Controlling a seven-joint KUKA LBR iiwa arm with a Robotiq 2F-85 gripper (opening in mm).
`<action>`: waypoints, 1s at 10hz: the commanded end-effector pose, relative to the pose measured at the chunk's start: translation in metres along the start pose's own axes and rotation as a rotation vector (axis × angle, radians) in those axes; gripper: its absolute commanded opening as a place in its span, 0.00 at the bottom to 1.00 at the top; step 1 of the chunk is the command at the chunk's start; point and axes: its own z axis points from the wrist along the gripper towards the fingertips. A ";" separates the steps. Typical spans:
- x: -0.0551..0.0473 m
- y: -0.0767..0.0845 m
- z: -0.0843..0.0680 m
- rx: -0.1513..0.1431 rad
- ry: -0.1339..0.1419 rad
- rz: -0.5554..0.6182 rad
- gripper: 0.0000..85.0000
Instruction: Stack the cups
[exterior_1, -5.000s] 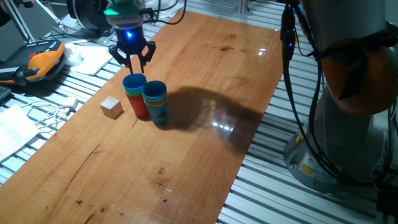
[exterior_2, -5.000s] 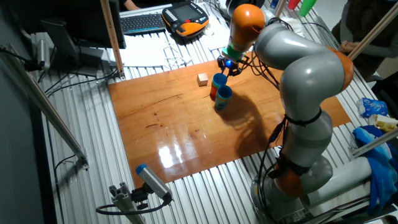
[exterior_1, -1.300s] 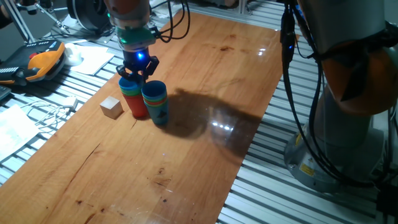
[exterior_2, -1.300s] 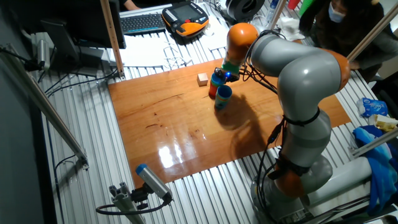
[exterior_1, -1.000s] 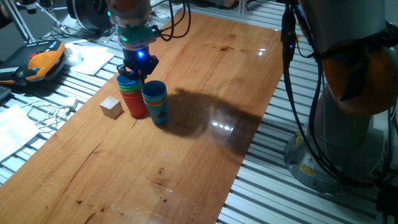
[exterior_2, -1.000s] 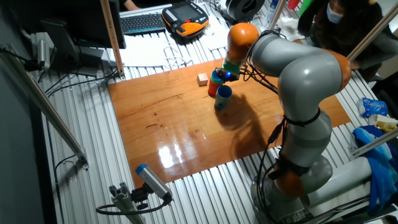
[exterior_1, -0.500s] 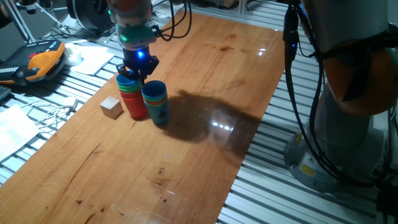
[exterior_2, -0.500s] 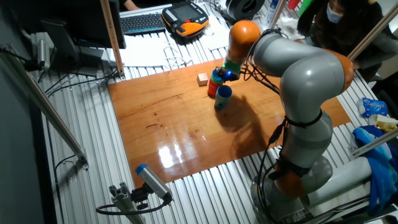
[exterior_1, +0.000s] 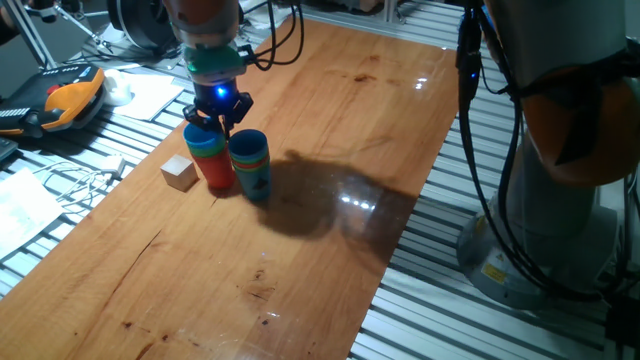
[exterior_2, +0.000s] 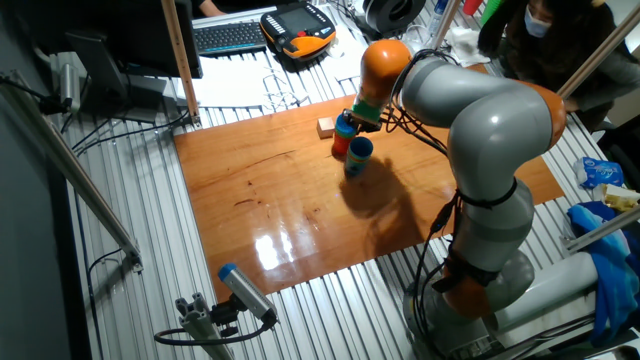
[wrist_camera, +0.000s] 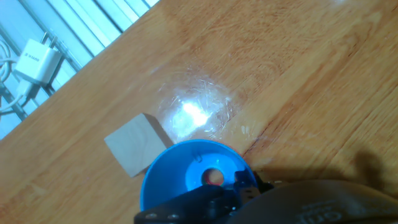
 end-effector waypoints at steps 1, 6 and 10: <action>0.000 0.000 0.001 0.000 0.000 0.001 0.20; 0.000 0.000 0.009 0.026 0.012 -0.001 0.40; 0.001 0.000 0.007 0.044 0.055 -0.008 0.60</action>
